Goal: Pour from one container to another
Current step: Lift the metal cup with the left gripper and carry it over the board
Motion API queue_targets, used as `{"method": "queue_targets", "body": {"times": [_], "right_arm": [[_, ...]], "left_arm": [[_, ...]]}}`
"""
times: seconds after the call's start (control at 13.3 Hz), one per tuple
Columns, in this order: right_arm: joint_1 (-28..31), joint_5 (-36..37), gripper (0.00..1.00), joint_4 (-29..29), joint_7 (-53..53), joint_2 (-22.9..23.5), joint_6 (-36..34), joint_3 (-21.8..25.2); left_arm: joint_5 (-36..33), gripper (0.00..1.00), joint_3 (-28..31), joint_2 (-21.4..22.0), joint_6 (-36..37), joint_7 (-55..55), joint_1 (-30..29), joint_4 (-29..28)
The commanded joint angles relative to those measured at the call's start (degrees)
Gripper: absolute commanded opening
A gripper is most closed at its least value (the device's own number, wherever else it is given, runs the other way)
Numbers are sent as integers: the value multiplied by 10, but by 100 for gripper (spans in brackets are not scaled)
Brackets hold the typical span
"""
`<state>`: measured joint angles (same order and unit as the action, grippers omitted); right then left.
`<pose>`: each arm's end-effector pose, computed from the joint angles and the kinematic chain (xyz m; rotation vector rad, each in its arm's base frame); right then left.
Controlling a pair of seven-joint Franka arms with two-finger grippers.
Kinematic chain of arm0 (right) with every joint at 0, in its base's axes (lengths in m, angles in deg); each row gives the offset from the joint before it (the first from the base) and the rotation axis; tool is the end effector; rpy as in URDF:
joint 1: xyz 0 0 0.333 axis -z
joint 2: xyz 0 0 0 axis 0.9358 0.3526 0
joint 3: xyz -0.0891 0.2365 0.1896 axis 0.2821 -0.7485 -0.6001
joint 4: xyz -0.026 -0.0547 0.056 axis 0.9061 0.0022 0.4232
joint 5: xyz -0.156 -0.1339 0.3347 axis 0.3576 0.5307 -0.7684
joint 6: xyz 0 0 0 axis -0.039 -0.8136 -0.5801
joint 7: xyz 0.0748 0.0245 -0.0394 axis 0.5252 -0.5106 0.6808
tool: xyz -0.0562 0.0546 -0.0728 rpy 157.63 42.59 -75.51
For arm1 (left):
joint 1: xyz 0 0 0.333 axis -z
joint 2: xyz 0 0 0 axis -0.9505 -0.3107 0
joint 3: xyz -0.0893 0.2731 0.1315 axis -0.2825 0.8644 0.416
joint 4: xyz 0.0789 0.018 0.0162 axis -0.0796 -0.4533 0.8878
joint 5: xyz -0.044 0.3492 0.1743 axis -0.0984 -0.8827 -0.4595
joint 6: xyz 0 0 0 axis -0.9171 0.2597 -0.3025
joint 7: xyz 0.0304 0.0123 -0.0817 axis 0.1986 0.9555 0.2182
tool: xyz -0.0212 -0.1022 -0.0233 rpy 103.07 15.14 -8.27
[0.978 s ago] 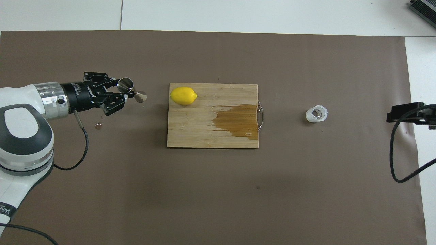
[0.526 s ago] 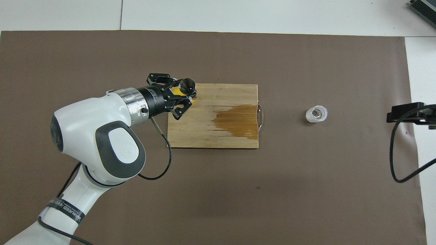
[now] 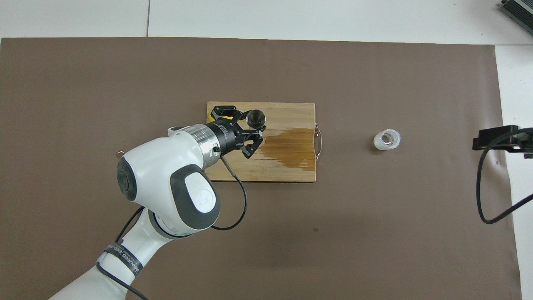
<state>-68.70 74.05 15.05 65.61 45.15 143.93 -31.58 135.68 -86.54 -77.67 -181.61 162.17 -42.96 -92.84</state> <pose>0.5127 -0.0102 0.6547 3.1249 -0.2810 0.1007 0.5233 -0.3347 0.4026 1.0572 2.1025 -0.5258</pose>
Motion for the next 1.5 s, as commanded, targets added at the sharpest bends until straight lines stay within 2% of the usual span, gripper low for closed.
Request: {"method": "queue_targets", "body": {"times": [0.0,0.23,0.6,0.83,0.98,1.2,1.43], "right_arm": [[8,6,100,6,3,-6,6,-5],[8,6,100,6,3,-6,6,-5],[8,6,100,5,3,-6,6,-5],[8,6,100,6,3,-6,6,-5],[8,6,100,6,3,-6,6,-5],[8,6,100,6,3,-6,6,-5],[8,6,100,6,3,-6,6,-5]], "left_arm": [[10,0,-28,-34,-53,19,9,33],[8,1,-46,-60,-85,31,21,45],[2,22,-46,-72,-86,24,48,45],[3,25,-46,-74,-97,21,53,41],[4,31,-46,-80,-110,24,60,40],[4,43,-46,-84,-110,19,62,37],[4,65,-46,-84,-110,17,62,34]]}}
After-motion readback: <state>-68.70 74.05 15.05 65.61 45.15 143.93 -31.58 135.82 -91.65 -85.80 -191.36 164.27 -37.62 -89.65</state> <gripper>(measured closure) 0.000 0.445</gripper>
